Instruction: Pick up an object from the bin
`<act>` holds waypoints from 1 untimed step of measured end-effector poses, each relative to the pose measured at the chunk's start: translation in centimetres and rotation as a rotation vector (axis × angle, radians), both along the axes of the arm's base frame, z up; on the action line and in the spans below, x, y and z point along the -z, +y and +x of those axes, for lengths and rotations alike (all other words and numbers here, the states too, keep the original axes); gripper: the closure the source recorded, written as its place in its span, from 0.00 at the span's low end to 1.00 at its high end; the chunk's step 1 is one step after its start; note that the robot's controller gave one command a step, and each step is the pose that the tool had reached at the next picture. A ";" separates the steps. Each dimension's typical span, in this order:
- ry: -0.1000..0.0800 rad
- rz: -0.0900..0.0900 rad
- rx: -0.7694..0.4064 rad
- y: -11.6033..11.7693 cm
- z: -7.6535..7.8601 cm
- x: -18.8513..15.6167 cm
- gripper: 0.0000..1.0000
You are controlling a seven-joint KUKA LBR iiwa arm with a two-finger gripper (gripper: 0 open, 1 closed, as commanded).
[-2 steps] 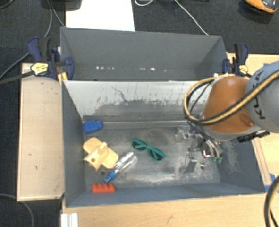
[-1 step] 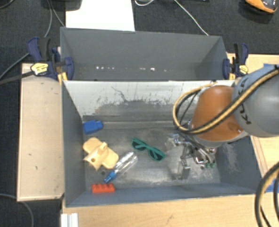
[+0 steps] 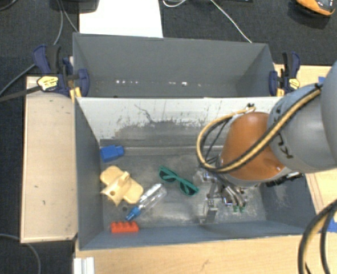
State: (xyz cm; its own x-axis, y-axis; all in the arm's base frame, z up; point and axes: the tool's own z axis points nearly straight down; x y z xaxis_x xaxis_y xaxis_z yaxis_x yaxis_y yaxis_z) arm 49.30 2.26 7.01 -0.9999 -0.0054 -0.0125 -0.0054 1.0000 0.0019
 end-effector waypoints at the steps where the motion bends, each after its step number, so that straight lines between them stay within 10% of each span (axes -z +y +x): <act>1: 0.006 0.000 -0.184 5.3 4.9 -0.5 0.00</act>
Offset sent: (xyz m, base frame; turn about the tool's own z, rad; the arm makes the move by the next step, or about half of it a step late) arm 0.0400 0.0596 -0.0001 -0.0955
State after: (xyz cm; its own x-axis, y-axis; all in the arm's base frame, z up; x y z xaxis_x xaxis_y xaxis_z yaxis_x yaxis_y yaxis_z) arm 54.15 7.51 7.51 -0.9822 -0.1879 -0.0067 -0.1879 0.9822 0.0025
